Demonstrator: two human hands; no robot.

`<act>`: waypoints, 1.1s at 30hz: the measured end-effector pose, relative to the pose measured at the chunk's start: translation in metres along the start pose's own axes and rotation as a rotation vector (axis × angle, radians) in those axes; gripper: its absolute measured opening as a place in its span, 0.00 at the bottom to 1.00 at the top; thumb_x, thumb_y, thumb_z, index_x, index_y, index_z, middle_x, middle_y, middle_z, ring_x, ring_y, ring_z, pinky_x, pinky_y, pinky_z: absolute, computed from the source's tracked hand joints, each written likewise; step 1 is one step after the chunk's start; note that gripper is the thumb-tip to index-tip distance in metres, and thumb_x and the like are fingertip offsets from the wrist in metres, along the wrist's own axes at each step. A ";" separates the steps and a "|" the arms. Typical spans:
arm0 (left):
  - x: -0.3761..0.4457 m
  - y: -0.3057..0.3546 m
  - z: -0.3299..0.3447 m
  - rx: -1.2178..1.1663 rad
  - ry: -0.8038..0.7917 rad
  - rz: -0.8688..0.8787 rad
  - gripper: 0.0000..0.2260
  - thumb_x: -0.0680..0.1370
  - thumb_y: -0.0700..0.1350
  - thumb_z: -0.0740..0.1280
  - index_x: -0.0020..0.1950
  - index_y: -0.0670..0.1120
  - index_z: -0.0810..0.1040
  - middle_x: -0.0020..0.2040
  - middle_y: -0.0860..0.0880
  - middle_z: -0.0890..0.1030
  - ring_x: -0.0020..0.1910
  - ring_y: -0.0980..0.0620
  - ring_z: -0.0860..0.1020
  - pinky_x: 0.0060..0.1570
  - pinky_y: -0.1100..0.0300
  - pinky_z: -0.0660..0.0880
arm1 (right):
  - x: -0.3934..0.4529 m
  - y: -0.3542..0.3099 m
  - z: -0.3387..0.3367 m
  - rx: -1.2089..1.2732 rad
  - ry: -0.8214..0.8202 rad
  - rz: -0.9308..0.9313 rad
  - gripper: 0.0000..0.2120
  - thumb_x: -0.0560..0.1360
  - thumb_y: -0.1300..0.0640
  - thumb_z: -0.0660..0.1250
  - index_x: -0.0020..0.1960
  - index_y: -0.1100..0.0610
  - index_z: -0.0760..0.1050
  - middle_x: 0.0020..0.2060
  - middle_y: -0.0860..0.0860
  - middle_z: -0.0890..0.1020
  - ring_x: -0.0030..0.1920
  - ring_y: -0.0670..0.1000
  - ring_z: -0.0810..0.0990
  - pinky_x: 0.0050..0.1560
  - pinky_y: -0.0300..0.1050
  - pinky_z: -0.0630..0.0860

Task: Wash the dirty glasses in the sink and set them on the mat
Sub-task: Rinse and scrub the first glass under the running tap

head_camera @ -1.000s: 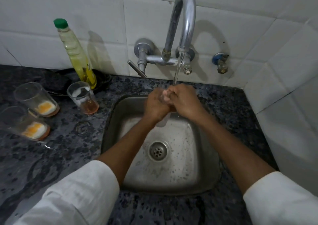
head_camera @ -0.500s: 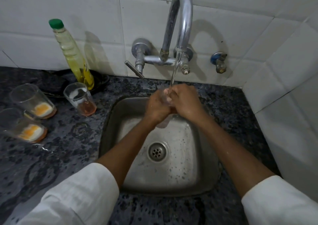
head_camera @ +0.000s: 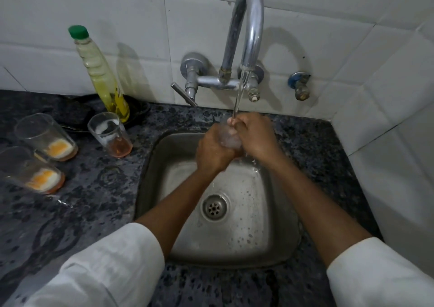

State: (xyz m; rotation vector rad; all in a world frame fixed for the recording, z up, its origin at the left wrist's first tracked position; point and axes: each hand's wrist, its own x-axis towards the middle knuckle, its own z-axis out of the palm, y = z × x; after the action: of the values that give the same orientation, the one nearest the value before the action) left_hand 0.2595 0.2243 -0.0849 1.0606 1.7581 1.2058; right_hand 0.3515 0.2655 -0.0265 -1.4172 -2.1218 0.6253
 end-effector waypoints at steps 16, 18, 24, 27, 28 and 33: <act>-0.012 -0.011 -0.010 0.256 -0.014 -0.035 0.35 0.63 0.43 0.80 0.67 0.52 0.72 0.57 0.47 0.82 0.54 0.45 0.81 0.53 0.51 0.79 | -0.001 -0.001 0.002 -0.090 -0.045 0.081 0.19 0.82 0.52 0.59 0.38 0.60 0.78 0.37 0.59 0.83 0.39 0.57 0.81 0.45 0.48 0.75; -0.015 -0.011 -0.015 0.501 -0.016 0.072 0.37 0.65 0.47 0.80 0.70 0.52 0.67 0.58 0.46 0.82 0.55 0.43 0.81 0.51 0.54 0.76 | -0.008 0.007 0.006 0.118 -0.032 0.258 0.19 0.81 0.50 0.61 0.34 0.56 0.76 0.36 0.57 0.83 0.39 0.56 0.82 0.46 0.48 0.78; -0.022 -0.004 -0.045 0.585 -0.017 0.366 0.31 0.62 0.53 0.81 0.60 0.51 0.73 0.55 0.49 0.82 0.51 0.46 0.81 0.48 0.50 0.78 | -0.018 0.026 0.028 0.894 0.013 0.930 0.19 0.81 0.47 0.60 0.34 0.53 0.69 0.25 0.47 0.71 0.15 0.41 0.62 0.17 0.32 0.56; -0.025 0.002 -0.054 0.484 0.036 0.514 0.26 0.61 0.53 0.80 0.56 0.49 0.79 0.50 0.49 0.83 0.48 0.49 0.80 0.48 0.51 0.77 | -0.026 0.026 0.046 1.114 -0.114 1.109 0.20 0.81 0.48 0.58 0.32 0.52 0.67 0.17 0.45 0.66 0.15 0.41 0.59 0.15 0.32 0.53; -0.023 0.006 -0.057 0.465 0.026 0.489 0.25 0.61 0.53 0.80 0.55 0.50 0.79 0.49 0.50 0.83 0.49 0.49 0.80 0.48 0.52 0.77 | -0.029 0.022 0.051 1.103 -0.148 1.097 0.19 0.81 0.50 0.57 0.31 0.52 0.67 0.17 0.46 0.66 0.15 0.42 0.60 0.16 0.31 0.54; -0.009 0.015 -0.092 0.528 -0.006 0.287 0.29 0.52 0.49 0.84 0.51 0.51 0.79 0.47 0.51 0.84 0.46 0.49 0.81 0.44 0.56 0.77 | -0.023 -0.002 0.070 0.861 -0.125 0.880 0.10 0.78 0.64 0.57 0.41 0.56 0.74 0.29 0.52 0.73 0.26 0.47 0.68 0.24 0.36 0.65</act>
State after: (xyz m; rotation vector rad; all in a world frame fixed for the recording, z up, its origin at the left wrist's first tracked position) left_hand 0.1835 0.1886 -0.0434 1.6644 2.0258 0.9088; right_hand 0.3125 0.2367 -0.0826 -1.6945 -0.9217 1.7133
